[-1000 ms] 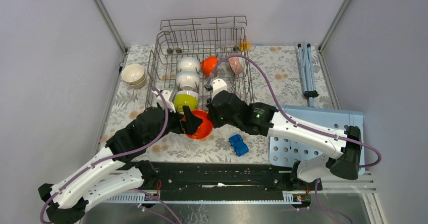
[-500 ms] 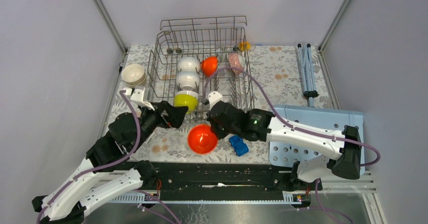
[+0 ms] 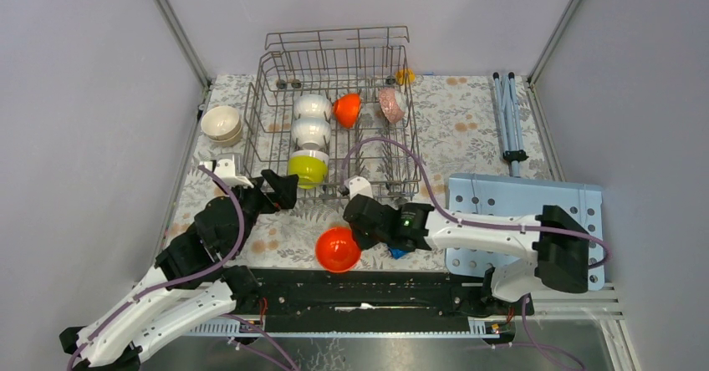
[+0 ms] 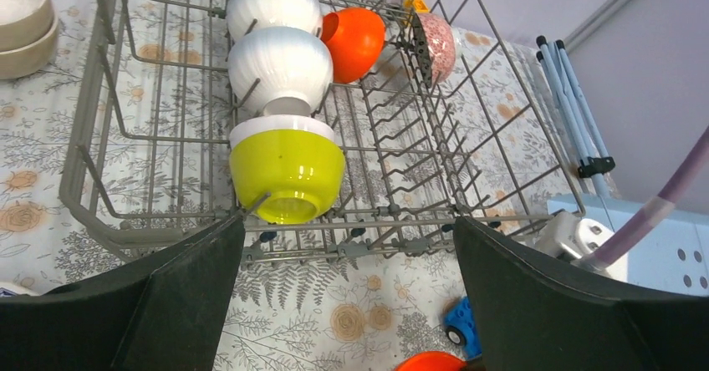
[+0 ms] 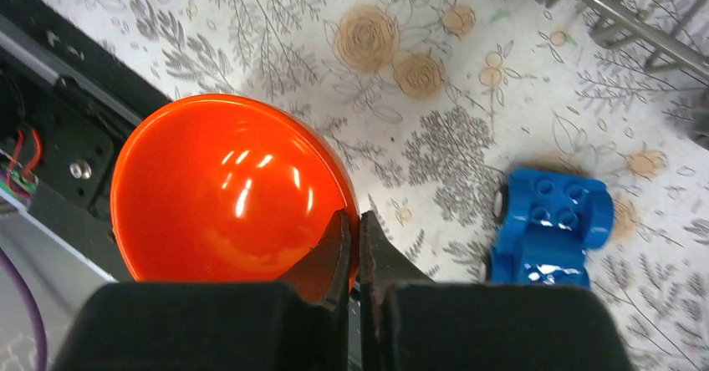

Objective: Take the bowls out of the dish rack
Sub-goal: Place the bowl at the center of the board.

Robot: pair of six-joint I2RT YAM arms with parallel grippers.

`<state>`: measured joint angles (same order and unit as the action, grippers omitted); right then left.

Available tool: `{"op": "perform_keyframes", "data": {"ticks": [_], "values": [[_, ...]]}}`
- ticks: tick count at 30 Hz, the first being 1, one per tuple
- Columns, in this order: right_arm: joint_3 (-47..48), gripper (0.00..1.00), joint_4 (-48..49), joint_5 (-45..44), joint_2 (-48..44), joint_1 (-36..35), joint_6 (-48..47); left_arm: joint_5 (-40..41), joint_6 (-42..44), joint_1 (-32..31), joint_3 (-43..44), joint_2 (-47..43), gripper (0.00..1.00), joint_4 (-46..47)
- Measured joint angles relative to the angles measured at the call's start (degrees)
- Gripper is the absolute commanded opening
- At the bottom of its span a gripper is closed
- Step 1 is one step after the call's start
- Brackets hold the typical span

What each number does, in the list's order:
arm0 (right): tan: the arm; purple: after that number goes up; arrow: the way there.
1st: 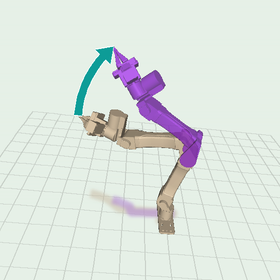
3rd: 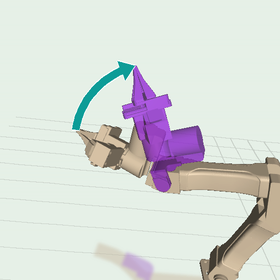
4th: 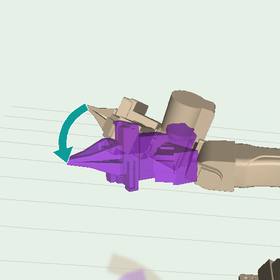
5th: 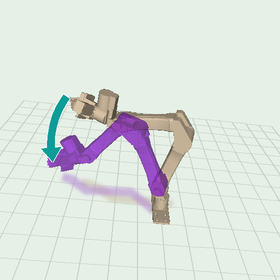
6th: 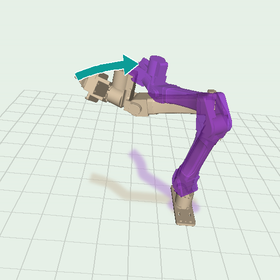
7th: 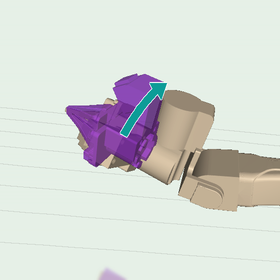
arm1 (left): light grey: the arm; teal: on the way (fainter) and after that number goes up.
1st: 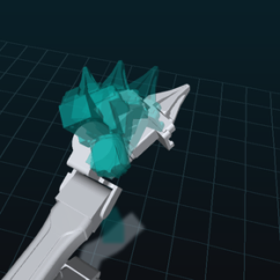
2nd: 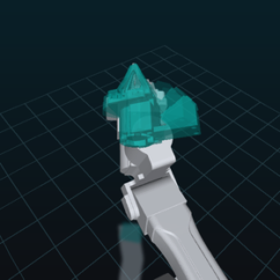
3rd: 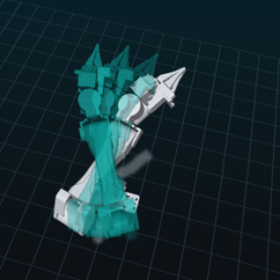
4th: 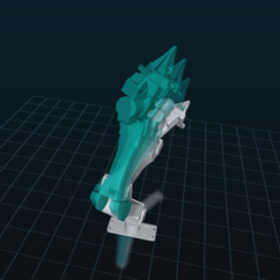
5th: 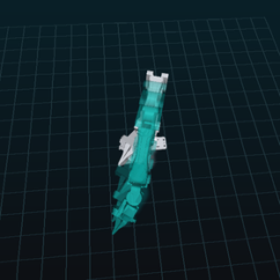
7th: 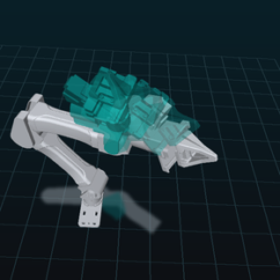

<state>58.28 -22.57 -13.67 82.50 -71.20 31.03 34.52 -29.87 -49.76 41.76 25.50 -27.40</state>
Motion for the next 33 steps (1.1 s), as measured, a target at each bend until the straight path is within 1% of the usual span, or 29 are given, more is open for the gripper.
{"op": "perform_keyframes", "data": {"ticks": [5,11,19,33], "values": [[-1.0,0.0,6.3,-2.0,3.7,0.0,4.1,2.2,-0.7,0.0,-0.1,0.0,0.99,-0.1],[-3.2,0.0,9.6,-4.4,5.6,0.0,7.3,3.0,-1.6,0.0,-0.2,-0.3,0.99,-0.4],[-4.0,0.0,10.3,-6.8,6.1,0.0,8.9,3.1,-1.7,0.0,-0.2,-0.3,0.99,-1.6],[-5.0,0.0,8.7,-6.6,6.3,-0.1,9.0,3.0,-1.7,0.0,-0.2,0.1,0.99,-1.7]]}}
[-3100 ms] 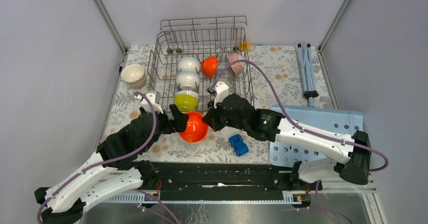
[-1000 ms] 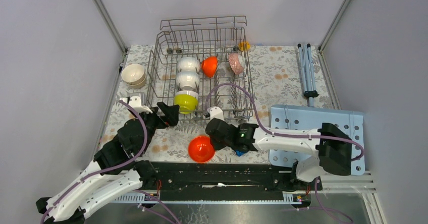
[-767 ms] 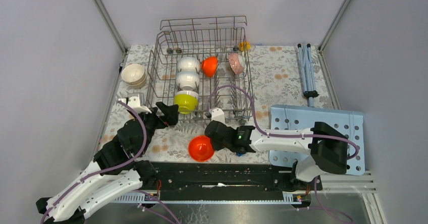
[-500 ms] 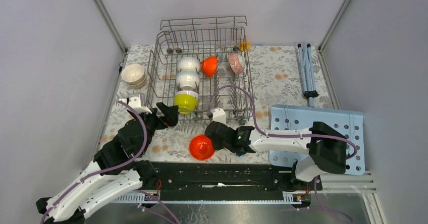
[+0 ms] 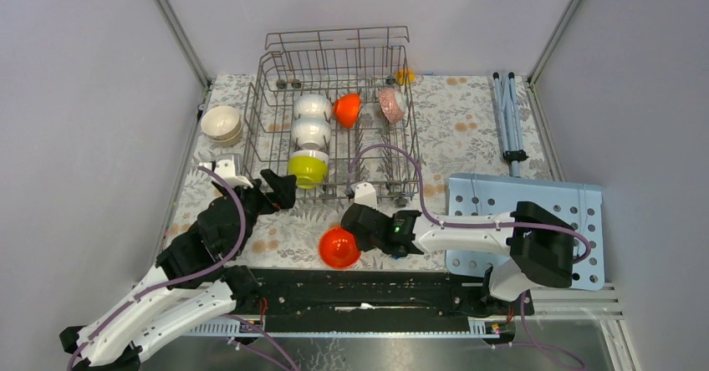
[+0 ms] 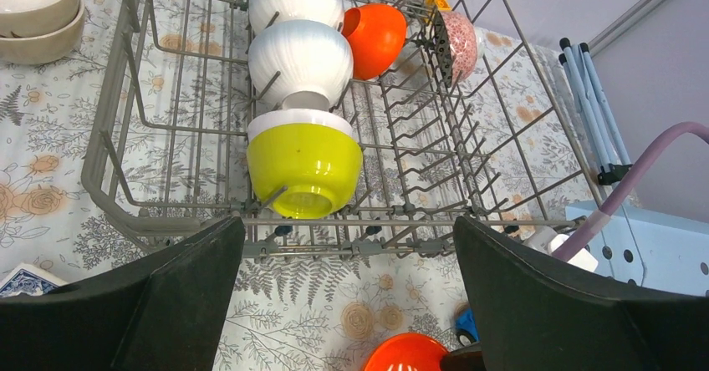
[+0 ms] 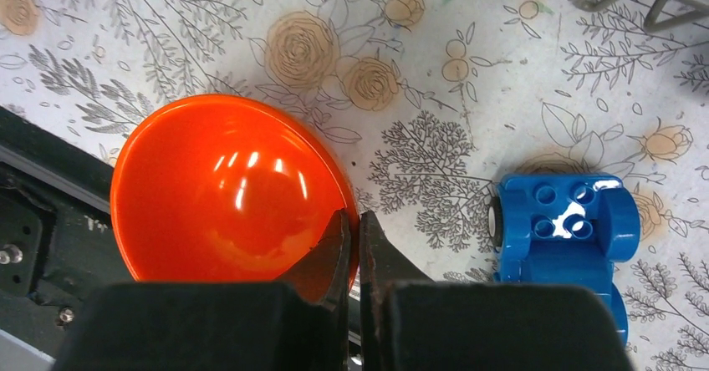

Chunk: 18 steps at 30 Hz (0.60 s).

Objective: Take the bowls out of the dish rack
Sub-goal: Place the bowl at the center of the board.

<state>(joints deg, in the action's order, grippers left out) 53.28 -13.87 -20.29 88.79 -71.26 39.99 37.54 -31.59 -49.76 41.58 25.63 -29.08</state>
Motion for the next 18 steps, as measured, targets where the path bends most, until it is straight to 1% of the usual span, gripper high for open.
{"op": "perform_keyframes", "data": {"ticks": [6,7,14,18], "values": [[-1.1,0.0,-0.3,0.0,0.0,0.0,0.2,-0.2,0.0,0.0,0.0,0.5,0.99,-0.4],[-1.1,0.02,-0.3,0.0,0.0,-0.1,0.2,-0.2,0.0,0.0,0.0,0.5,0.99,-0.5],[-2.0,0.29,1.3,0.5,0.0,-0.1,0.6,-0.2,0.0,0.0,0.0,0.5,0.99,-0.8],[-2.9,0.47,1.3,1.0,-0.3,-0.2,0.8,-0.2,0.0,0.0,0.0,0.5,0.99,-0.9]]}}
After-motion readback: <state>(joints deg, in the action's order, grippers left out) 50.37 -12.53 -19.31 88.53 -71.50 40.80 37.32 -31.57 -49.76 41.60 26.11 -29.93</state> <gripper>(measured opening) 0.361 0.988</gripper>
